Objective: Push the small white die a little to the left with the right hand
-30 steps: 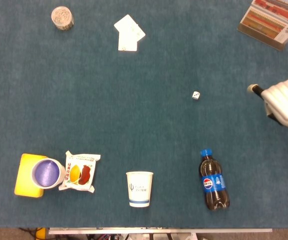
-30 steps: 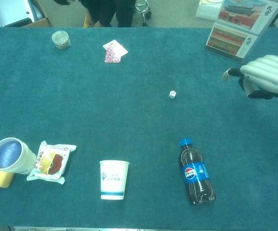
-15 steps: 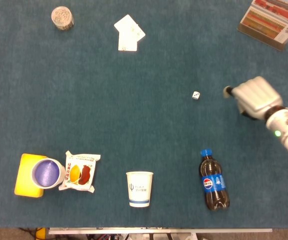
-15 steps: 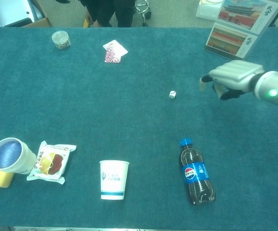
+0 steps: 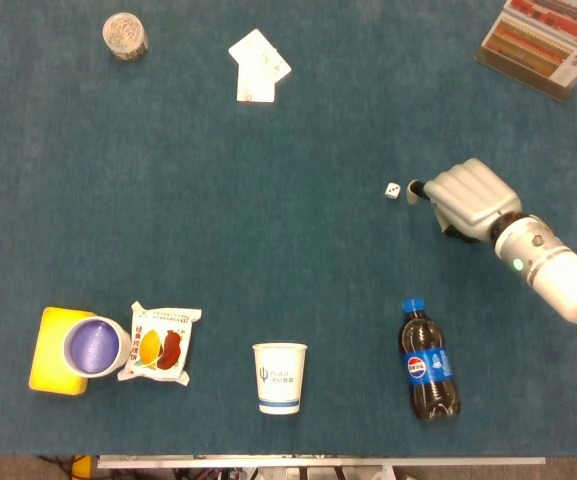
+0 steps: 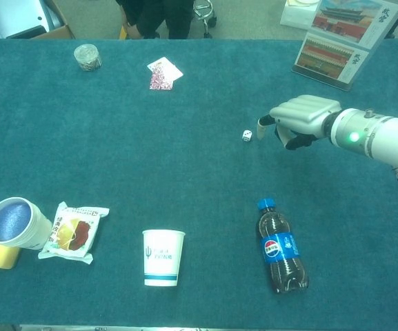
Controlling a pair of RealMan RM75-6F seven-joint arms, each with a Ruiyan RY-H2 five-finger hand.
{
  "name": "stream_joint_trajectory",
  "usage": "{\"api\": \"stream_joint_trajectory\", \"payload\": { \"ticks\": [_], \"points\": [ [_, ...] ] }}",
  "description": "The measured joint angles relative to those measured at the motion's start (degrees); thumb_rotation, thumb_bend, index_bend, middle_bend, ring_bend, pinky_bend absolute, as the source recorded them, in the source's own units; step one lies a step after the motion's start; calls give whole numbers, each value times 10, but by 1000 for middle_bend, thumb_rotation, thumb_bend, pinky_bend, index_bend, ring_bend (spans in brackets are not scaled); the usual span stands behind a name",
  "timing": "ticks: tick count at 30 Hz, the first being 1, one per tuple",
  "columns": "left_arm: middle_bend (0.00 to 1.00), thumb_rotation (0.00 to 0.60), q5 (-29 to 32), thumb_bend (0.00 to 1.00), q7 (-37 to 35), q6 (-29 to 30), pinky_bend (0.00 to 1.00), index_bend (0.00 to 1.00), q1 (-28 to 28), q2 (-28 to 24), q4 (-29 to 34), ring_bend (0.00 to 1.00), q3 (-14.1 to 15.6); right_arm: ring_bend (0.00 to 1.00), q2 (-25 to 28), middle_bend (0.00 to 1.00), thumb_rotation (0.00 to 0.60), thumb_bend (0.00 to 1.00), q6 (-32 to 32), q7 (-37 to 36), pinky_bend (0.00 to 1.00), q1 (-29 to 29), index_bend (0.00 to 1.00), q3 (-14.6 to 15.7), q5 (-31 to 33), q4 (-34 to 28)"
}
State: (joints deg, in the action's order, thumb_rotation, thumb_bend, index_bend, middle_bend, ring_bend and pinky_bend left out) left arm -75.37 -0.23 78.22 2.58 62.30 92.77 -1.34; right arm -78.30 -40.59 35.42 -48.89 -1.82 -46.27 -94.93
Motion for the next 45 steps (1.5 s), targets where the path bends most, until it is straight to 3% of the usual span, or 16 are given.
{"api": "stream_joint_trajectory", "payload": {
  "ticks": [30,45],
  "points": [
    [132,600,0,154,-8,-9,255,267,-1,-1,-9,43,-1,1000,-43,1000,600,1000,-20,-69,1000,-5,312,29,-34,66],
    [132,600,-14,154,-10,-56,256,267,36,-3,-13,43,-6,1000,-42,1000,600,1000,-23,-80,1000,-2,312,33,-41,72]
  ]
}}
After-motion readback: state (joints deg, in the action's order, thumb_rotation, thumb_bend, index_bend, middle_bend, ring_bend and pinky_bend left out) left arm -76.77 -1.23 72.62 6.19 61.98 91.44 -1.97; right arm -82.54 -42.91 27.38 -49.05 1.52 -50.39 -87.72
